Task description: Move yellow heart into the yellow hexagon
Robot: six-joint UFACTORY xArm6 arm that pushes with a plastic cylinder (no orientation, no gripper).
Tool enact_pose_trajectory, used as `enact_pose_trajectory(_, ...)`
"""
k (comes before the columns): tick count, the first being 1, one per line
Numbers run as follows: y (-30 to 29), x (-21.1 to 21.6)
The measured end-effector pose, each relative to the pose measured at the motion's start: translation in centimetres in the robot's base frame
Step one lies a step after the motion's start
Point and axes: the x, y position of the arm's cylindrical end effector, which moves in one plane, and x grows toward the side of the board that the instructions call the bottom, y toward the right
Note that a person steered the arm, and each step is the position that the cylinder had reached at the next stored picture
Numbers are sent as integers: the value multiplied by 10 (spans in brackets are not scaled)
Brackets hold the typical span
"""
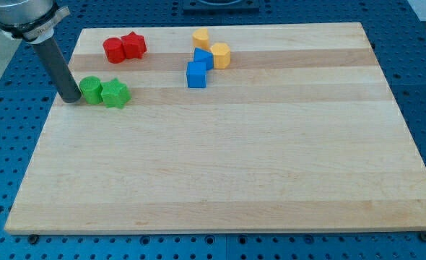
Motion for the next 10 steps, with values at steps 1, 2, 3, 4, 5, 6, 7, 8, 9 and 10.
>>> enact_pose_trajectory(1,13,-9)
enact_pose_trajectory(2,35,-9)
enact_pose_trajectory(3,39,-8)
enact_pose_trajectory(4,39,0)
enact_pose_trajectory(5,62,76)
enact_pose_trajectory(6,102,147)
enact_pose_trajectory(7,155,185)
enact_pose_trajectory(8,174,128)
enact_pose_trajectory(9,167,69)
enact_pose_trajectory(10,167,69)
